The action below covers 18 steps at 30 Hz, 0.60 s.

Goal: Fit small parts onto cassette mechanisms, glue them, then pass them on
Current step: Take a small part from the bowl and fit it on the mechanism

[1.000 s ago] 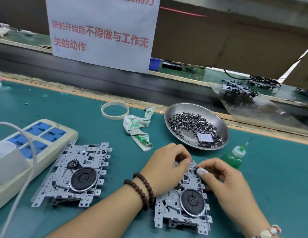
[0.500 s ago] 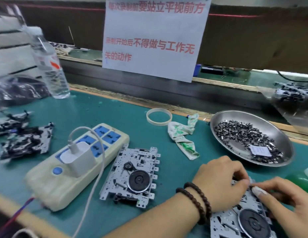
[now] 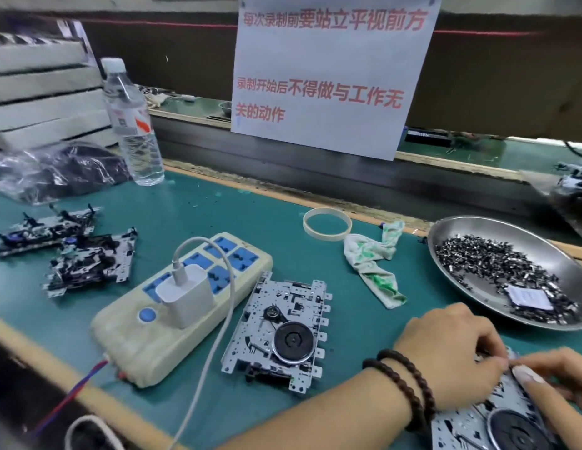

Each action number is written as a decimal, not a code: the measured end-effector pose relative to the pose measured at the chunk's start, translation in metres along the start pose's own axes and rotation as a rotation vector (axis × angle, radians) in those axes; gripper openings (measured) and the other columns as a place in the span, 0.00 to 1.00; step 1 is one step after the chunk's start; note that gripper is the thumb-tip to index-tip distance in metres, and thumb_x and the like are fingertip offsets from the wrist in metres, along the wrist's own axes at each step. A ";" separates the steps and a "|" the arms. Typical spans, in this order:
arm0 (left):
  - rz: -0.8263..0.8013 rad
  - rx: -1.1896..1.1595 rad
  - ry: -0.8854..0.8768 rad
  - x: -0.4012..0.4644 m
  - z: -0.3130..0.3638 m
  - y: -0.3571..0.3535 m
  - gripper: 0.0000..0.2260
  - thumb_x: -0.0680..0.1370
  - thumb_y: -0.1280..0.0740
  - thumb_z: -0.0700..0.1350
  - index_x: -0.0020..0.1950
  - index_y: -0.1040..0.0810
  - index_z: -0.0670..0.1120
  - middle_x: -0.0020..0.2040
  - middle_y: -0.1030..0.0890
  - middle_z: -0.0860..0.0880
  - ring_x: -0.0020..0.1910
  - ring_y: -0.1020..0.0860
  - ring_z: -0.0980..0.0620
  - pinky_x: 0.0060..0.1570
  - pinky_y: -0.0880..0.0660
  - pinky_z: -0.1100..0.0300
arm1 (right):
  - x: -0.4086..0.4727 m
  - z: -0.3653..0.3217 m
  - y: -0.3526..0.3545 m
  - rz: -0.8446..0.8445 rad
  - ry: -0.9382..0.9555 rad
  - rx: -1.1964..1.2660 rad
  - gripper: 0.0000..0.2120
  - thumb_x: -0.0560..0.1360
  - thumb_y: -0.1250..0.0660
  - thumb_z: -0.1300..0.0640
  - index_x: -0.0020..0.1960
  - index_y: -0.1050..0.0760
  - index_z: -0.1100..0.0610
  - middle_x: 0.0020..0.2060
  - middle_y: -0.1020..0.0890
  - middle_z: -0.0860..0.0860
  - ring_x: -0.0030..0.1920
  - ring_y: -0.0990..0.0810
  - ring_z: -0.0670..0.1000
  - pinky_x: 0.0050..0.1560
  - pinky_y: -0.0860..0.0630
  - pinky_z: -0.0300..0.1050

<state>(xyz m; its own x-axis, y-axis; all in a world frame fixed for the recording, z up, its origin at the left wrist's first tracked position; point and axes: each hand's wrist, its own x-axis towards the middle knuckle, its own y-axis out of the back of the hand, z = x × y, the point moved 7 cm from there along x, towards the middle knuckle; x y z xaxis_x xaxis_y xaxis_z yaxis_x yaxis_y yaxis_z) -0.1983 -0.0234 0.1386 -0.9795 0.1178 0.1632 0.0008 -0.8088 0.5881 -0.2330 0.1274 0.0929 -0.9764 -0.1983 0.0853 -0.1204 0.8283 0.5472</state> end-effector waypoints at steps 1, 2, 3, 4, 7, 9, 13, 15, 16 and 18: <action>0.000 -0.007 0.004 0.000 0.000 0.000 0.04 0.76 0.36 0.44 0.47 0.22 0.47 0.49 0.27 0.48 0.52 0.26 0.48 0.59 0.30 0.50 | -0.002 -0.003 0.000 0.018 0.001 0.018 0.14 0.70 0.29 0.66 0.42 0.20 0.46 0.33 0.17 0.49 0.30 0.20 0.44 0.30 0.26 0.33; 0.001 -0.018 0.008 0.000 -0.001 0.000 0.04 0.76 0.35 0.44 0.47 0.22 0.47 0.47 0.28 0.50 0.52 0.26 0.48 0.59 0.30 0.51 | -0.007 -0.008 -0.002 0.014 0.011 0.071 0.14 0.70 0.30 0.67 0.41 0.20 0.47 0.32 0.18 0.50 0.26 0.23 0.42 0.26 0.29 0.30; 0.001 -0.031 0.010 -0.001 0.000 0.000 0.04 0.76 0.35 0.44 0.47 0.21 0.47 0.46 0.29 0.52 0.52 0.26 0.49 0.60 0.31 0.51 | -0.008 -0.012 -0.002 0.000 0.016 0.129 0.13 0.70 0.30 0.68 0.39 0.20 0.50 0.30 0.18 0.52 0.23 0.25 0.41 0.24 0.32 0.27; 0.001 -0.042 0.012 -0.001 0.000 0.000 0.03 0.76 0.35 0.44 0.46 0.21 0.47 0.46 0.30 0.53 0.52 0.26 0.49 0.60 0.31 0.52 | -0.009 -0.021 -0.002 -0.007 0.014 0.174 0.12 0.70 0.30 0.69 0.37 0.20 0.52 0.28 0.19 0.52 0.21 0.27 0.40 0.23 0.34 0.27; 0.000 -0.053 0.015 0.001 -0.002 0.000 0.02 0.75 0.34 0.44 0.45 0.21 0.48 0.45 0.29 0.54 0.51 0.26 0.53 0.58 0.30 0.56 | -0.012 -0.033 -0.003 -0.062 -0.006 0.244 0.10 0.71 0.33 0.72 0.38 0.22 0.59 0.24 0.24 0.51 0.19 0.31 0.42 0.22 0.35 0.29; 0.000 -0.055 0.011 0.002 -0.003 -0.001 0.01 0.75 0.33 0.44 0.43 0.22 0.50 0.45 0.29 0.55 0.50 0.26 0.55 0.57 0.29 0.59 | -0.015 -0.039 -0.007 -0.079 -0.025 0.257 0.09 0.71 0.35 0.73 0.38 0.24 0.61 0.26 0.26 0.51 0.21 0.33 0.43 0.23 0.35 0.31; 0.006 -0.034 -0.008 0.003 -0.003 -0.002 0.07 0.74 0.32 0.45 0.38 0.26 0.55 0.43 0.29 0.57 0.46 0.27 0.60 0.53 0.30 0.65 | -0.018 -0.036 -0.009 -0.063 -0.045 0.245 0.09 0.72 0.35 0.71 0.39 0.25 0.59 0.29 0.30 0.49 0.24 0.35 0.43 0.25 0.38 0.31; 0.009 -0.023 -0.018 0.004 -0.002 -0.003 0.08 0.74 0.32 0.45 0.38 0.27 0.55 0.43 0.29 0.57 0.44 0.28 0.61 0.50 0.31 0.67 | -0.019 -0.035 -0.009 -0.056 -0.056 0.250 0.08 0.72 0.35 0.69 0.39 0.25 0.57 0.29 0.30 0.47 0.24 0.35 0.42 0.26 0.38 0.31; 0.013 -0.019 -0.022 0.004 -0.003 -0.003 0.08 0.74 0.32 0.45 0.38 0.27 0.55 0.42 0.29 0.57 0.44 0.28 0.62 0.49 0.32 0.68 | -0.019 -0.034 -0.009 -0.057 -0.072 0.254 0.09 0.72 0.35 0.69 0.39 0.25 0.57 0.28 0.30 0.46 0.25 0.35 0.42 0.26 0.38 0.31; 0.021 -0.011 -0.035 0.004 -0.003 -0.004 0.08 0.74 0.32 0.45 0.38 0.27 0.55 0.42 0.29 0.57 0.43 0.29 0.62 0.48 0.33 0.68 | -0.019 -0.034 -0.009 -0.062 -0.096 0.274 0.08 0.73 0.35 0.68 0.39 0.25 0.57 0.27 0.30 0.46 0.25 0.35 0.43 0.26 0.37 0.31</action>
<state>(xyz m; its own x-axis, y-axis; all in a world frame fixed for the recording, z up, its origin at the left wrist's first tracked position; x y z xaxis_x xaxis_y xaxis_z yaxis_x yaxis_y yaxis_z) -0.2024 -0.0216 0.1348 -0.9718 0.1202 0.2030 0.0192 -0.8173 0.5758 -0.2076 0.1058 0.1146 -0.9766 -0.2134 -0.0275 -0.2116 0.9292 0.3030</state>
